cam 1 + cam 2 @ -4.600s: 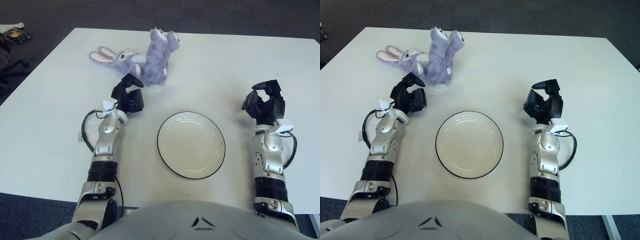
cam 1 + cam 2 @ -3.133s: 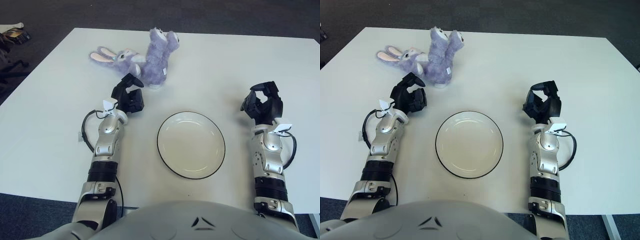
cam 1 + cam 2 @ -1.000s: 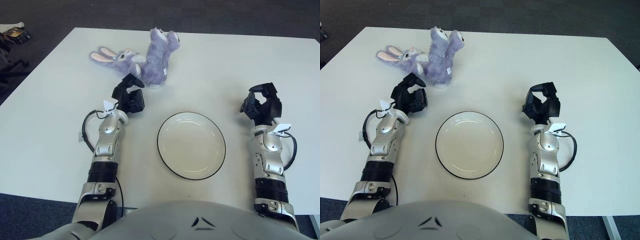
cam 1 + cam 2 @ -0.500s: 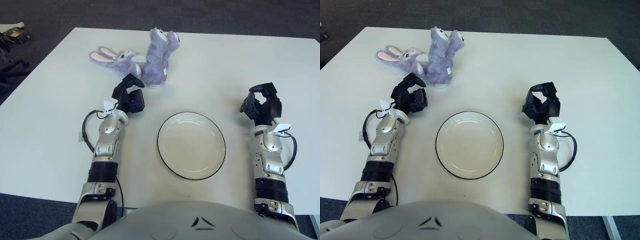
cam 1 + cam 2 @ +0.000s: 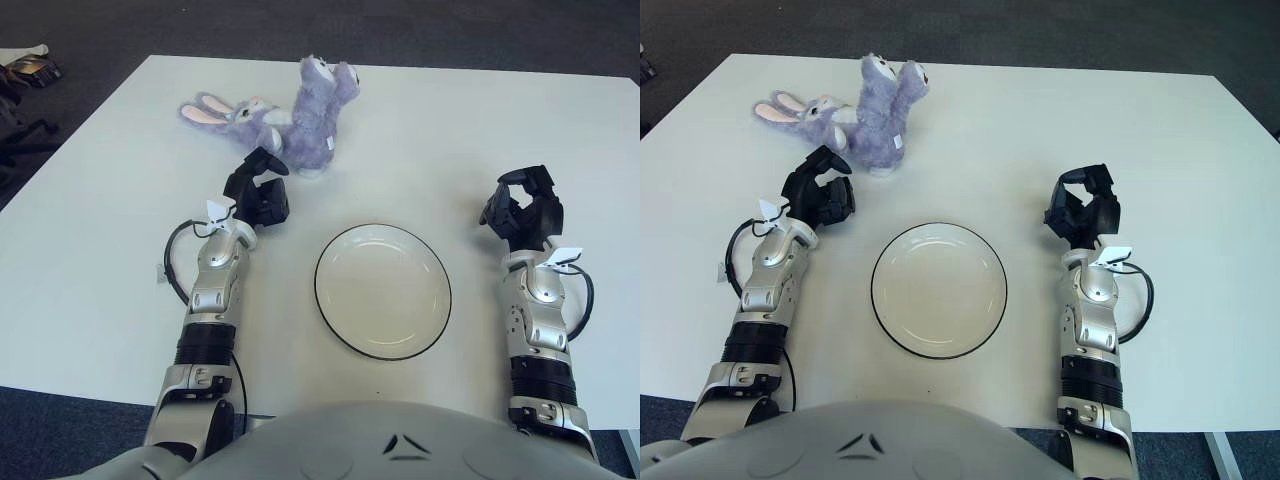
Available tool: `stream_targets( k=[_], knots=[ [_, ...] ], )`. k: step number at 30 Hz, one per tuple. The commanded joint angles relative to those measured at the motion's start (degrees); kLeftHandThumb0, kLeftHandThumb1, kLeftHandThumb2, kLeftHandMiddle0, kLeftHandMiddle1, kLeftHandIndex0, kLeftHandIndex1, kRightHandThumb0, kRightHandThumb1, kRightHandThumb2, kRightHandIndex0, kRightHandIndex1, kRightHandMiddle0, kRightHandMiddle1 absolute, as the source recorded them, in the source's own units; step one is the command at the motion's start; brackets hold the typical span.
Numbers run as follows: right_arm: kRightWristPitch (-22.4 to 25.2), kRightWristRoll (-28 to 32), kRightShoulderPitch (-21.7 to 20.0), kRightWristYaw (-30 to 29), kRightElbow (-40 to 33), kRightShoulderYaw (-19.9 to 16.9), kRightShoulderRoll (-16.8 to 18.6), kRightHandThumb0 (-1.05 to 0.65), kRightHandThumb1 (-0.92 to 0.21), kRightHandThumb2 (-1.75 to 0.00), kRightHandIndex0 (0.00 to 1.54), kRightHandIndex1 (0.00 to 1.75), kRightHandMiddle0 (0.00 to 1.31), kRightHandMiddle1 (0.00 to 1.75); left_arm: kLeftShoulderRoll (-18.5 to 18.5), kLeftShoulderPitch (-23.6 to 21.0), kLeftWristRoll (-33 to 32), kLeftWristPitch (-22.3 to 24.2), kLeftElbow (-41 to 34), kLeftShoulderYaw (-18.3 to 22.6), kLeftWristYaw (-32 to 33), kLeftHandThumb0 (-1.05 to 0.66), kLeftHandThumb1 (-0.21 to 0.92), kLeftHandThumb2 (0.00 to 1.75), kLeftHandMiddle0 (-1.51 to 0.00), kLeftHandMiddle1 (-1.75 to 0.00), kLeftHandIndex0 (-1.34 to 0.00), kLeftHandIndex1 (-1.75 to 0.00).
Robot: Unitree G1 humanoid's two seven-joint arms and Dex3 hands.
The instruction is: Put the doll into the plate.
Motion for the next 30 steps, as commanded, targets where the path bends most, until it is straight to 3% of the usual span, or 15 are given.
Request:
stream_targets(
  k=[1,14,22,30],
  knots=[
    [0.30,0.25,3.72,0.23,2.45,0.35,2.34,-0.39,-0.67,-0.87,1.10,1.75,0.35,1.75,-0.48,2.08,-0.22,0.39,1.44,-0.16,-0.46,-0.46,0.38,1.24,-1.11,-1.75,-0.56,-1.75],
    [0.27,0.01,3.74,0.04,2.42,0.41,2.37,-0.39,-0.66,-0.89,1.12,1.75,0.36,1.75,-0.33,2.05,0.10,-0.01,1.60,-0.29,-0.22,-0.46,0.37,1.24,-1.10,-1.75,-0.56,-1.75],
    [-0.10,0.24,3.89,0.77,2.32,0.59,2.27,-0.42,-0.54,-1.04,1.20,1.75,0.45,1.75,-0.44,2.11,0.02,0.06,1.44,-0.26,-0.13,-0.46,0.37,1.24,-1.10,-1.75,-0.57,-1.75],
    [0.30,-0.02,4.09,0.99,1.85,0.66,2.24,-0.43,-0.52,-1.07,1.21,1.75,0.46,1.75,-0.55,2.09,-0.12,0.24,1.38,-0.18,-0.08,-0.46,0.37,1.24,-1.10,-1.75,-0.57,-1.75]
  ],
)
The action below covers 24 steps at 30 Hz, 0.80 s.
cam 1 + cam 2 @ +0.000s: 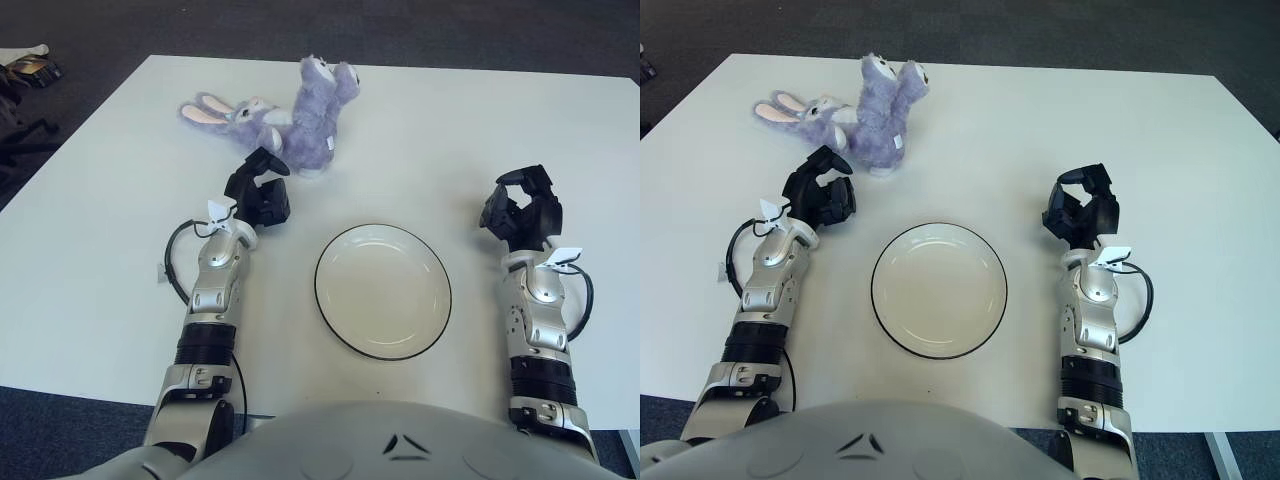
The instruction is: Put the doll into the plate.
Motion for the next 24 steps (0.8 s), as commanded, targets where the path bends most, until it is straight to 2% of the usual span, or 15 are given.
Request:
stream_targets(
  k=[1,24],
  knots=[
    [0.41,-0.05,3.94,0.04,1.94,0.54,2.29,-0.43,-0.52,-1.07,1.20,1.75,0.46,1.75,-0.60,2.09,-0.09,0.20,1.39,-0.05,-0.08,-0.46,0.37,1.24,-1.10,-1.75,-0.57,-1.75],
    [2.69,-0.96,4.46,-1.97,-0.13,0.99,2.64,-0.42,-0.53,-1.05,1.17,1.75,0.45,1.75,-0.38,1.94,0.00,-0.37,1.90,-0.15,-0.45,-0.46,0.38,1.23,-1.10,-1.75,-0.56,-1.75]
  ],
)
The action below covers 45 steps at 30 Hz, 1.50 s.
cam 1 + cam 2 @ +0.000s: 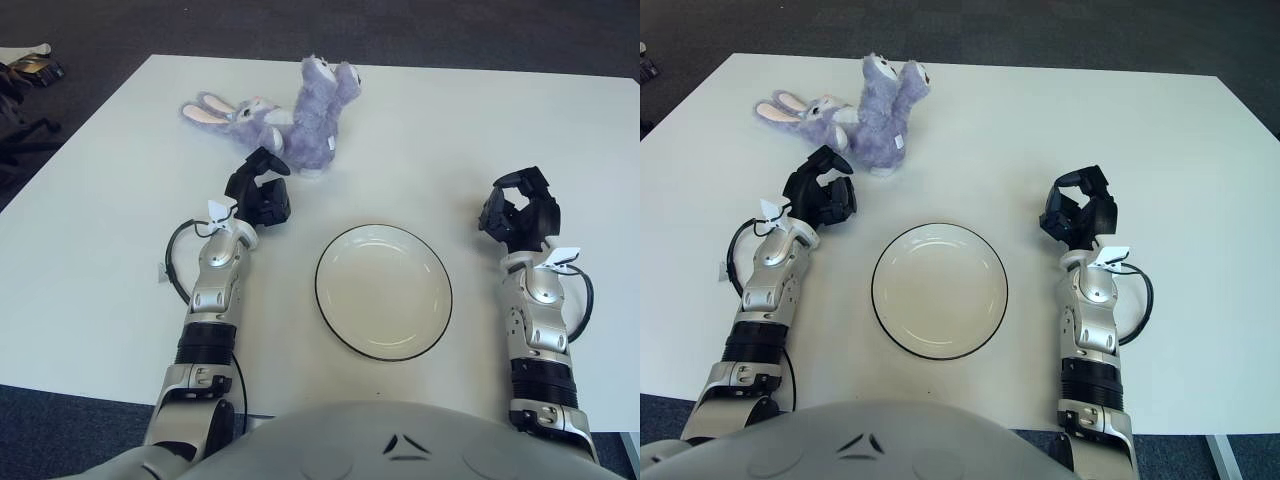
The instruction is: Put the doll into the plate.
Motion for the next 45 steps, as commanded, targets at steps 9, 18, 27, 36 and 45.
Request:
stream_targets(
  k=[9,18,27,36,45],
  knots=[
    [1.28,-0.46,4.08,-1.07,1.13,0.82,2.64,-0.42,-0.55,-1.02,1.16,1.75,0.43,1.75,-0.25,2.04,0.72,-0.53,1.73,-0.23,-0.13,-0.46,0.38,1.23,-1.10,-1.75,-0.56,-1.75],
    [1.42,-0.46,4.20,-1.39,0.85,1.05,2.60,-0.42,-0.56,-1.01,1.17,1.75,0.43,1.75,-0.21,2.00,-0.23,-0.02,1.74,-0.10,-1.02,-0.46,0.38,1.24,-1.10,-1.75,-0.56,-1.75],
    [2.05,-0.37,4.19,-1.44,0.55,1.13,2.60,-0.42,-0.57,-1.00,1.17,1.75,0.42,1.75,-0.03,1.87,0.17,-1.41,2.35,-0.17,-1.36,-0.46,0.38,1.23,-1.10,-1.75,-0.56,-1.75],
    [2.01,-0.35,4.28,-1.11,0.55,1.24,2.43,-0.41,-0.60,-0.97,1.19,1.75,0.40,1.75,-0.23,1.91,-0.18,-0.33,2.04,-0.03,-1.05,-0.46,0.38,1.23,-1.10,-1.75,-0.56,-1.75],
    [1.44,-0.08,4.47,-0.18,0.60,1.42,2.14,-0.41,-0.59,-0.97,1.20,1.75,0.41,1.75,-0.31,1.93,-0.04,-0.92,2.24,-0.01,-0.98,-0.45,0.39,1.22,-1.11,-1.75,-0.55,-1.75]
  ],
)
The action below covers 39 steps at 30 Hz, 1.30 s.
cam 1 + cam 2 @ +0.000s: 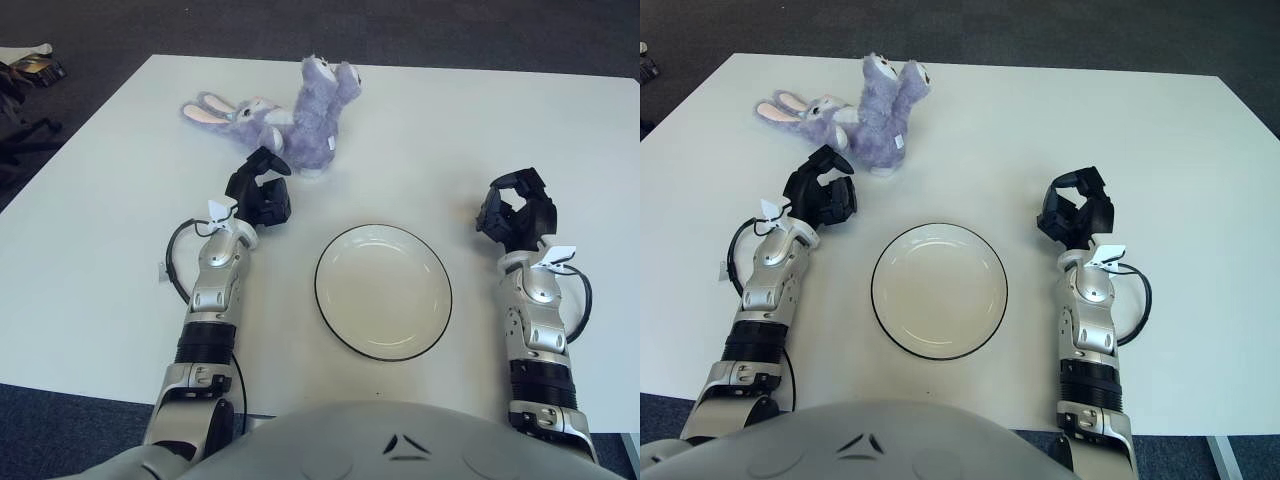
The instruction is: Put the doll into the plate.
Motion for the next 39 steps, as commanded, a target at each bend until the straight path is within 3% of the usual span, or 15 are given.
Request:
stream_targets(
  k=[1,19,31,39],
  knots=[
    [-0.16,0.08,4.16,0.39,1.57,0.29,2.20,-0.41,-0.59,-0.97,1.20,1.75,0.41,1.75,-0.55,2.11,-0.04,-0.13,1.82,0.04,-0.06,-0.45,0.39,1.22,-1.11,-1.75,-0.55,-1.75],
    [-0.31,-0.56,4.12,-0.08,1.76,0.11,2.23,-0.41,-0.59,-0.97,1.21,1.75,0.40,1.75,-1.35,1.92,-0.21,0.42,2.01,0.69,0.81,-0.40,0.59,0.97,-1.09,-1.75,-0.40,-1.75],
    [0.03,-0.14,4.01,0.03,1.77,0.10,2.33,-0.41,-0.58,-0.98,1.21,1.75,0.41,1.75,-1.24,1.63,-0.42,0.88,2.55,0.90,0.28,-0.39,0.62,0.93,-1.08,-1.75,-0.38,-1.75],
    [-0.58,-0.31,4.23,0.19,1.65,0.22,2.35,-0.41,-0.59,-0.98,1.19,1.75,0.41,1.75,-1.31,1.84,1.61,-3.74,3.39,0.68,1.40,-0.40,0.61,0.94,-1.08,-1.75,-0.38,-1.75]
  ],
)
